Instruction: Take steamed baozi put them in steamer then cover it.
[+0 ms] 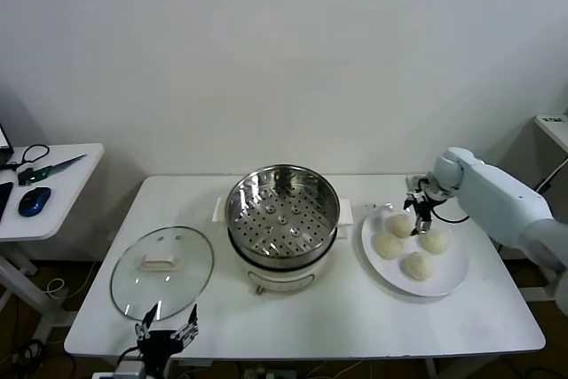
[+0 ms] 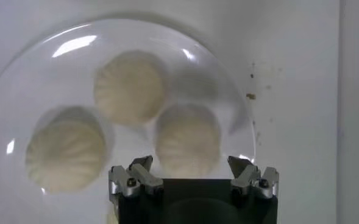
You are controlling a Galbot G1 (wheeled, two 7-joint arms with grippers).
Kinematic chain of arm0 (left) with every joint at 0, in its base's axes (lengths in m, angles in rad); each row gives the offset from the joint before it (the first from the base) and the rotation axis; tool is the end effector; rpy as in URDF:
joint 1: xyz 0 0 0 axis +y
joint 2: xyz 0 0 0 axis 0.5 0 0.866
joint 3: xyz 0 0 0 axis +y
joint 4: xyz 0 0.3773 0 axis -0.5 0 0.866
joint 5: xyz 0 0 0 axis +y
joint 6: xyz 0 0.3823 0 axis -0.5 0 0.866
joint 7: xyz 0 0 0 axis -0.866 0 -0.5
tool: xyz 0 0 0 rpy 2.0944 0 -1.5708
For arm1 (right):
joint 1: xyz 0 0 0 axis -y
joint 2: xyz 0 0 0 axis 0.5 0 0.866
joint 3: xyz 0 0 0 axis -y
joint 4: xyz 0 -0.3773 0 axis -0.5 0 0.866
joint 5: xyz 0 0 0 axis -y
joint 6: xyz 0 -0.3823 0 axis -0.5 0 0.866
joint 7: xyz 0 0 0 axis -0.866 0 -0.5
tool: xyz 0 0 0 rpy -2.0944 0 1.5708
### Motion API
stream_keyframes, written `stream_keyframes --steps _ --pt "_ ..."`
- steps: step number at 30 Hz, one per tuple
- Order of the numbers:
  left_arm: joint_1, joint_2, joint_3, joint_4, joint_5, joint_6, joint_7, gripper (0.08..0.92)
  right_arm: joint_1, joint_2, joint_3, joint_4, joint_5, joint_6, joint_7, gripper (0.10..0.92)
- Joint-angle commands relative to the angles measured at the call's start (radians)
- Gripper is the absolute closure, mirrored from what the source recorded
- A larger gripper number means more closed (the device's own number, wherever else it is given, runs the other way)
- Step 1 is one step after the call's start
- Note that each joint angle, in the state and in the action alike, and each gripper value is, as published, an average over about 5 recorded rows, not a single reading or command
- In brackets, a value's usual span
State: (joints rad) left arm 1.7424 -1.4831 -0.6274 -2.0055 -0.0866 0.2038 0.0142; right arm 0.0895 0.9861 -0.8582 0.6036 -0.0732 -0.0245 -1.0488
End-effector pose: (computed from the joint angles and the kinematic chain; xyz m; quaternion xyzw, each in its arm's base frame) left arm 0.1288 0.0547 -0.3840 0.0210 -0.9736 -0.0175 0.2267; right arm 0.6474 -0.2042 -0.2552 0.4549 -0.5750 0.5158 0.4432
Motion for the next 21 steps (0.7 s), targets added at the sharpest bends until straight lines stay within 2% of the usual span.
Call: stream_keyframes --steps 1,6,21 --pt "0.0 0.002 -0.001 0.001 0.002 0.0 -0.001 0.177 -0.031 0.035 0.069 -0.065 -0.019 0.003 0.007 0.203" --pt "0.001 -0.001 0.002 -0.005 0.006 0.001 -0.001 0.177 -0.031 0.026 0.053 -0.039 0.021 -0.007 0.001 0.212" --pt "0.007 -0.015 0.014 -0.013 0.024 0.005 -0.003 0.177 0.005 0.006 -0.006 -0.001 0.053 -0.007 -0.016 0.308"
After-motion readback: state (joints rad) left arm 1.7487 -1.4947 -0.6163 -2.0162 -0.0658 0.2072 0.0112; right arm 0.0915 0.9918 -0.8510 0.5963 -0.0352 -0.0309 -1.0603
